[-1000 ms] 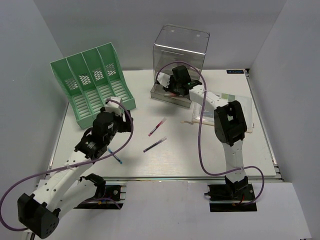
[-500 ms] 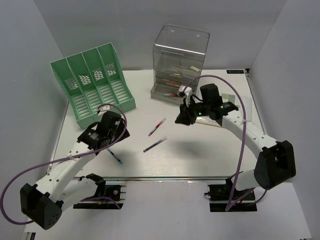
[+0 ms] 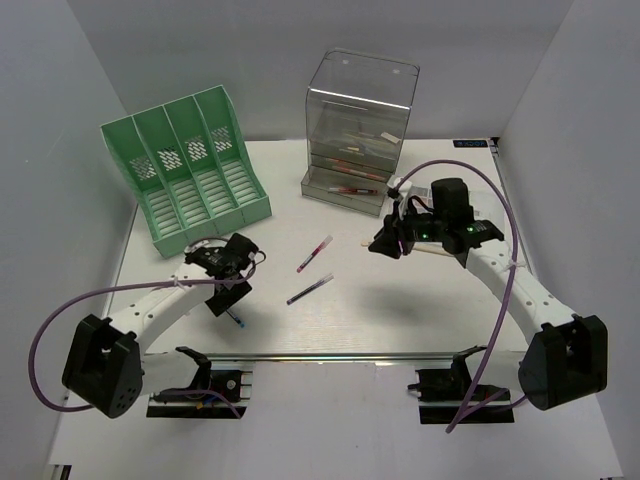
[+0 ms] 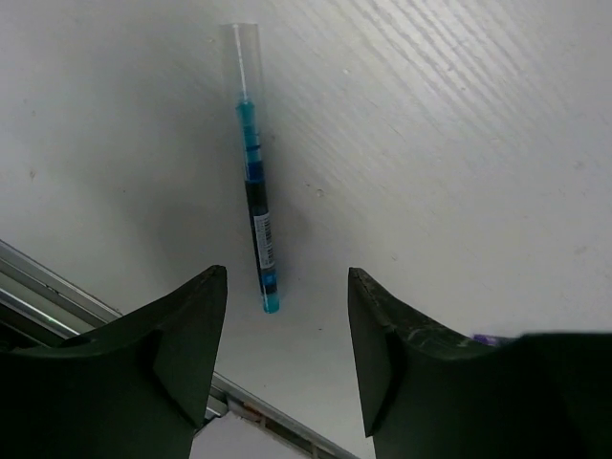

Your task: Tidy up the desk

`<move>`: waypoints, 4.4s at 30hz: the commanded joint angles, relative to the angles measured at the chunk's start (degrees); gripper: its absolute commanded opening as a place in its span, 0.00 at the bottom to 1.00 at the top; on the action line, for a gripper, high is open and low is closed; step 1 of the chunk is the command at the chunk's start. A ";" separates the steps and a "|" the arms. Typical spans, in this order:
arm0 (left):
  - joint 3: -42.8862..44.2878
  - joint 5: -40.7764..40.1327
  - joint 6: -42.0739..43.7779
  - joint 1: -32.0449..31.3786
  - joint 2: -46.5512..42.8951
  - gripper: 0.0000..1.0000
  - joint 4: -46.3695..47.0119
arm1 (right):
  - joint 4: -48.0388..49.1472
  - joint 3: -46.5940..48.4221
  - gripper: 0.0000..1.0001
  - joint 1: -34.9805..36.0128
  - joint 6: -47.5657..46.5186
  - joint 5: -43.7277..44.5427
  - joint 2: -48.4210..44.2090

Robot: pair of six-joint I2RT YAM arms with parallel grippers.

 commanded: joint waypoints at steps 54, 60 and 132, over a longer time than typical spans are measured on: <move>4.98 33.11 30.86 5.63 -9.38 0.00 23.88 | 2.55 -2.27 0.44 -7.64 -3.32 -4.35 -3.00; 9.80 49.22 48.17 4.50 -0.80 0.00 45.41 | 3.78 -2.97 0.44 -8.17 -3.94 -1.89 -3.96; -6.53 11.29 66.12 2.82 -27.12 0.89 55.10 | -8.43 12.83 0.62 21.52 -47.44 7.16 26.87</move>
